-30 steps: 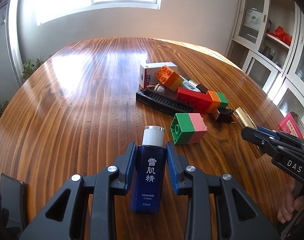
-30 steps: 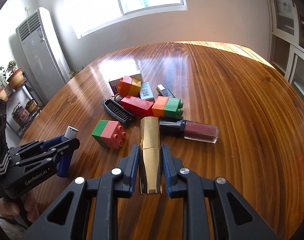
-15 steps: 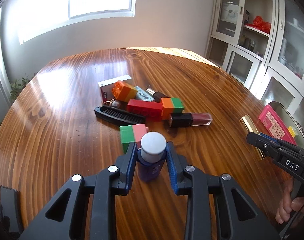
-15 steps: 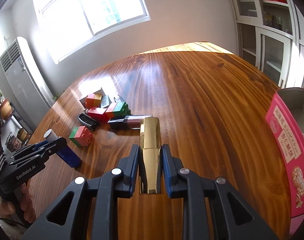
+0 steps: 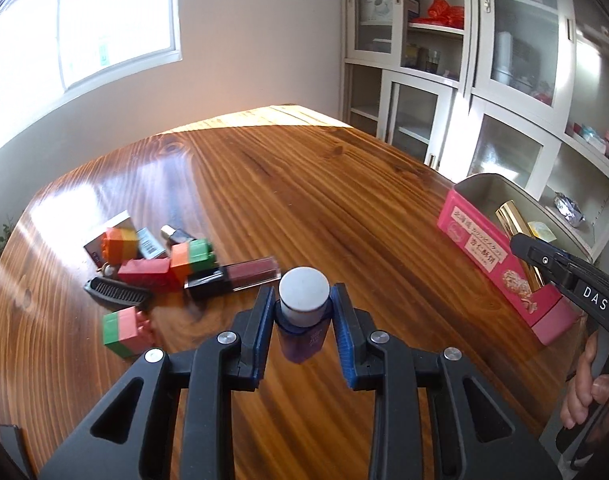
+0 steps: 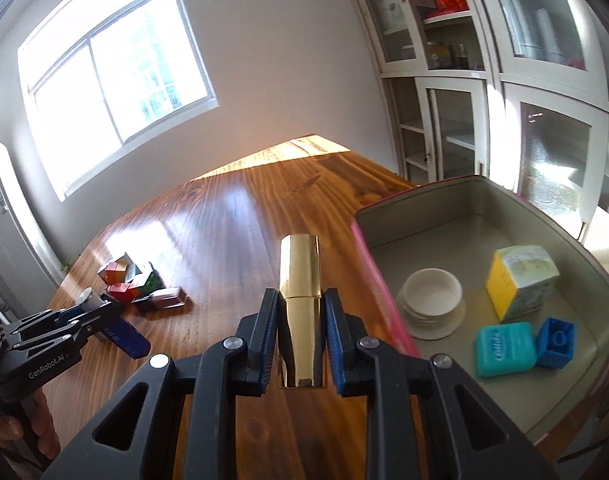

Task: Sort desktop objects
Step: 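Carry the gold tube into the pink tin and open the right gripper while left carries the bottle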

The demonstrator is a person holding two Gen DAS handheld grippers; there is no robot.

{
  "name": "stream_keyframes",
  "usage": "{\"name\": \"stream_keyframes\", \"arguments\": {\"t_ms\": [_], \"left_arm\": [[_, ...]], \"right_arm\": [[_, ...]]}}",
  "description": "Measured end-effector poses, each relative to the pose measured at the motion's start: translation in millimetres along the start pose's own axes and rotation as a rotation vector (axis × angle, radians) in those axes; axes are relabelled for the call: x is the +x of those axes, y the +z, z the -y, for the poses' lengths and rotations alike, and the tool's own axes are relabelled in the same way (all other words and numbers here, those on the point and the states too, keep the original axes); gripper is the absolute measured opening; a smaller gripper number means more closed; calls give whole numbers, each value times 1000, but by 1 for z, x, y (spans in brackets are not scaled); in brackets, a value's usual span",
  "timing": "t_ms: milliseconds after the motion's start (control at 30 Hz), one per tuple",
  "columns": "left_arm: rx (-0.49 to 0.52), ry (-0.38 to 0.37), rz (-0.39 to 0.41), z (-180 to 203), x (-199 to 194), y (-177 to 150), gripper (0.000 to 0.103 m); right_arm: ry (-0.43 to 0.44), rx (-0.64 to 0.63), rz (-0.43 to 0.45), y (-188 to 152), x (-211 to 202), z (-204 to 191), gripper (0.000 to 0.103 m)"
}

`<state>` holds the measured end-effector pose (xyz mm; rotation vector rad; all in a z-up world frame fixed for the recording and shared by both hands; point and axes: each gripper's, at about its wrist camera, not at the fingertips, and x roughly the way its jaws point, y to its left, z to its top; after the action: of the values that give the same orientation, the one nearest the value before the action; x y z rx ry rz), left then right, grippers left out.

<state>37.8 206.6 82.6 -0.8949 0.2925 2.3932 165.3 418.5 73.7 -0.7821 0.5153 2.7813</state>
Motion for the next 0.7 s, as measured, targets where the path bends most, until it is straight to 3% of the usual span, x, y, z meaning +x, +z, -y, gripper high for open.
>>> {"name": "stream_keyframes", "arguments": {"t_ms": [367,533,700], "left_arm": [[136,-95,46,83,0,28,31],[118,-92,15,88,7,30,31],[78,-38,-40,77,25,27,32]], "right_arm": [[-89,96,27,0,-17,70,25],[-73,118,-2,-5,-11,84,26],[-80,121,3,-6,-9,89,28]]}}
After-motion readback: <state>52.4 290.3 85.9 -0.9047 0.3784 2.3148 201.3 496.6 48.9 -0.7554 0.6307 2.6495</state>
